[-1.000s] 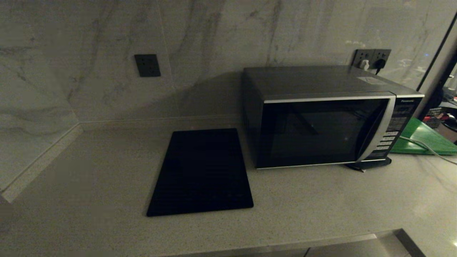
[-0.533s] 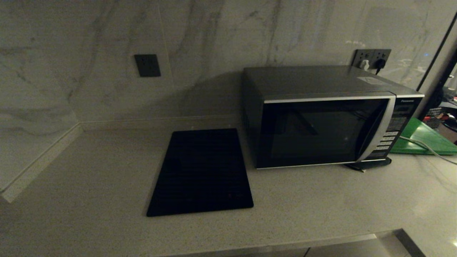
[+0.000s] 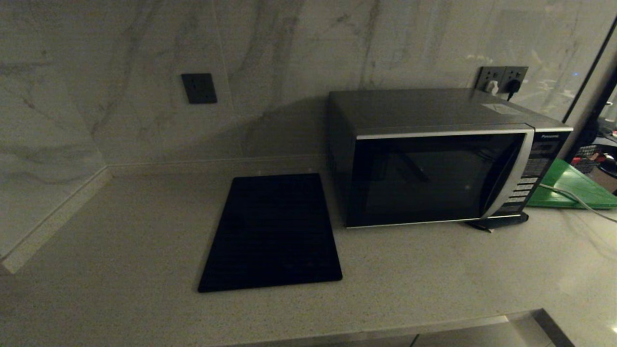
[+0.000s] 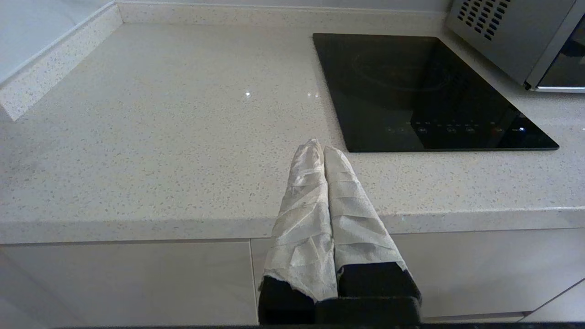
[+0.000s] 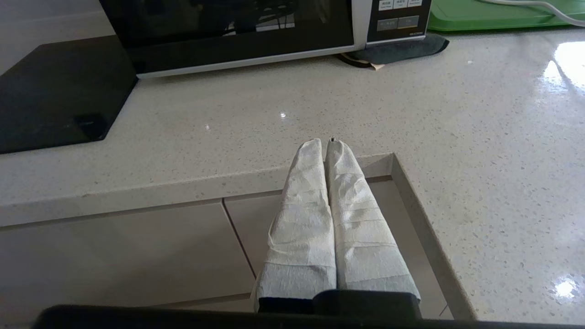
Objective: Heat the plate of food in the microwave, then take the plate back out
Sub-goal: Open the microwave oven
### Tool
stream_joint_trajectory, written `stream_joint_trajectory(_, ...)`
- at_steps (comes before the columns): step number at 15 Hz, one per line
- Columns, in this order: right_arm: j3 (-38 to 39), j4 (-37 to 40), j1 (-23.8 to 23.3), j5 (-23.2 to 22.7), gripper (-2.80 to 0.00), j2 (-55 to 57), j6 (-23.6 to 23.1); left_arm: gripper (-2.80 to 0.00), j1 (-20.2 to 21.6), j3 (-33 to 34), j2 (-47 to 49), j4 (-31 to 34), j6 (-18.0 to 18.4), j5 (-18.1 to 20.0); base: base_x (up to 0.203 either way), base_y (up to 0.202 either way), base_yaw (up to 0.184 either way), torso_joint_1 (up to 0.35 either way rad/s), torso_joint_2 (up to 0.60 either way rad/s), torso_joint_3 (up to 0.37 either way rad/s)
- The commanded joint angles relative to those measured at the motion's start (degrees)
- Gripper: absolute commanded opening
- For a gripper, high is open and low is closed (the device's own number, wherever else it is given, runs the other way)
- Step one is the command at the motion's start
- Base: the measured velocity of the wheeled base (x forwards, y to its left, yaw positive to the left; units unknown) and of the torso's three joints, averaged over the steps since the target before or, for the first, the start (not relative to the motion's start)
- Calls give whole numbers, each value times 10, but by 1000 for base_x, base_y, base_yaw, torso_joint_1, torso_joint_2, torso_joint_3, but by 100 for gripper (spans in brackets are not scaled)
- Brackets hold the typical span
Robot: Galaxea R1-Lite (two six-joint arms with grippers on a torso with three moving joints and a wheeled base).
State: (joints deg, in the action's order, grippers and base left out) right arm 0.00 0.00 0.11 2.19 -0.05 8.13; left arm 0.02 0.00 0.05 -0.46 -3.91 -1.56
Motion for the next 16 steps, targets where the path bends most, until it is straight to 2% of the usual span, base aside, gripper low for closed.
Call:
stream_joint_trajectory(1,1,0,1,0,-280,0,0,-280,1,0,0,0,0,0,0,0,0,0,0,0)
stream_joint_trajectory(16,1,0,0,0,-280,0,0,-280,0,0,0,-1,0,0,0,0,0,0,0,0)
